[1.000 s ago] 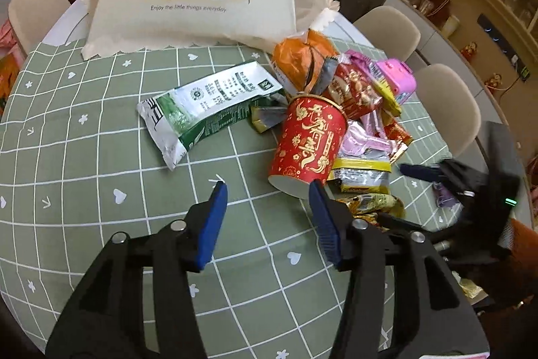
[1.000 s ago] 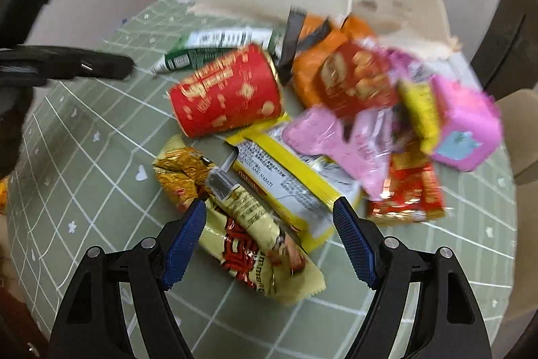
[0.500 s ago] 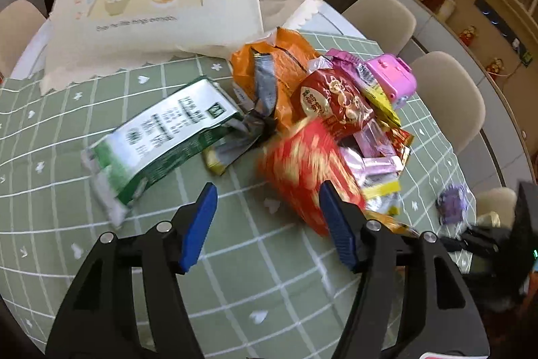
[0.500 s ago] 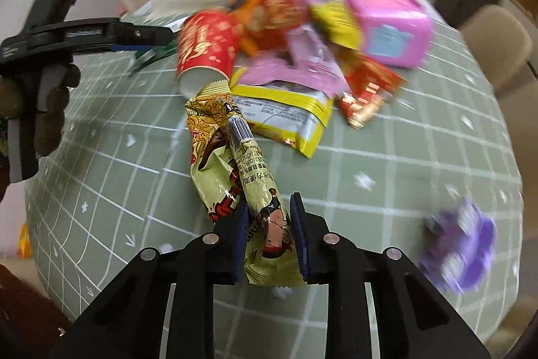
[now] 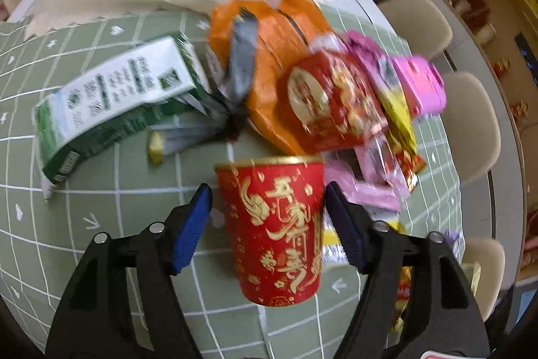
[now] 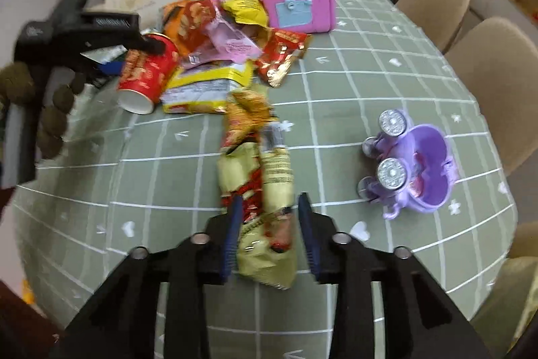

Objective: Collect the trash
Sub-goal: 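Grasp the red paper cup with left tool while right tool grasps a gold snack wrapper, then carry the red cup with left tool to the yellow bag while right tool carries wrapper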

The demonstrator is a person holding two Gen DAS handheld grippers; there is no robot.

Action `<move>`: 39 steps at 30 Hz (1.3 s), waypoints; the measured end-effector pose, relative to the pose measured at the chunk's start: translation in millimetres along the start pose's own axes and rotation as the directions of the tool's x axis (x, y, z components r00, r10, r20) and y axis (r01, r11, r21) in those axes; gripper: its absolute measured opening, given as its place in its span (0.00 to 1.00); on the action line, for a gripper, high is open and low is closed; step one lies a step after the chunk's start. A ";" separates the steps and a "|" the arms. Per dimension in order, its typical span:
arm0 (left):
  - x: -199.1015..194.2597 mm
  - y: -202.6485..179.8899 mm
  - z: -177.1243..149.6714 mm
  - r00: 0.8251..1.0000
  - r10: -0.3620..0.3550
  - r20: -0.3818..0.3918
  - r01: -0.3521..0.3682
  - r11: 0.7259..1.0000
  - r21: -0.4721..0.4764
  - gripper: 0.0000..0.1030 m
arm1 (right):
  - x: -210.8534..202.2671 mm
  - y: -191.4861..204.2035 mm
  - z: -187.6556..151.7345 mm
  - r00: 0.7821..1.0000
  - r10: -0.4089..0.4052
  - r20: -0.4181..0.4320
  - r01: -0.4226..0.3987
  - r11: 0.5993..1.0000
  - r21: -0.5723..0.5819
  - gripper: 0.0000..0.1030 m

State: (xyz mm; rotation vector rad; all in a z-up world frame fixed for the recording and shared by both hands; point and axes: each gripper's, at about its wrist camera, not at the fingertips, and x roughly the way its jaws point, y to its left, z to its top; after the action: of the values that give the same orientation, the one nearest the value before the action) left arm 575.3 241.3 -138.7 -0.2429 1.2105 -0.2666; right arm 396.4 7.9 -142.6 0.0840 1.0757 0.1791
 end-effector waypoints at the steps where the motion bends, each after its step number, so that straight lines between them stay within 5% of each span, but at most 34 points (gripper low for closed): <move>1: -0.2 -1.5 -2.1 1.000 -0.019 -0.007 0.020 1.000 0.010 0.54 | -0.2 0.4 1.5 1.000 0.017 -0.006 -0.017 1.000 -0.004 0.33; 3: -4.4 -3.8 -4.9 0.999 -0.034 0.007 0.033 0.999 0.019 0.47 | -3.6 2.3 7.4 1.000 0.029 0.009 -0.029 0.999 -0.025 0.33; 9: -46.9 -8.6 -25.5 0.991 -0.024 0.135 0.009 0.994 0.108 0.46 | -0.3 1.1 33.0 0.999 0.023 0.041 -0.022 0.999 -0.025 0.34; 16: -83.9 -19.1 -62.1 0.967 0.027 0.254 -0.075 0.980 0.183 0.48 | 37.3 -6.1 44.9 0.998 0.040 -0.051 -0.039 0.999 0.018 0.32; 18: -90.8 -23.5 -70.7 0.959 0.040 0.280 -0.097 0.976 0.192 0.48 | 37.8 -2.7 46.0 0.998 0.039 -0.059 -0.040 0.999 -0.004 0.14; 19: -93.6 -26.5 -74.9 0.954 0.049 0.294 -0.110 0.975 0.195 0.48 | 32.9 0.4 46.4 0.998 0.025 -0.054 -0.026 0.999 -0.023 0.14; 30: -151.4 -93.4 -140.0 0.884 0.092 0.459 -0.184 0.970 0.159 0.48 | -91.6 -18.4 25.2 0.982 0.046 0.183 -0.028 0.995 -0.100 0.12; 35: -180.8 -144.8 -179.1 0.836 0.104 0.538 -0.217 0.965 0.150 0.48 | -155.4 -46.5 -3.6 0.956 0.075 0.282 -0.038 0.990 -0.134 0.12; 39: -197.3 -192.0 -212.3 0.815 0.092 0.573 -0.219 0.963 0.156 0.48 | -204.0 -74.6 -34.5 0.934 0.078 0.348 -0.027 0.988 -0.149 0.12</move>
State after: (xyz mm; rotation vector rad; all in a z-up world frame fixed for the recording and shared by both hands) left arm 296.6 116.2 27.3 -0.0209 0.5989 -0.1613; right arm 279.5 -104.0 6.3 0.0155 0.6991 0.2777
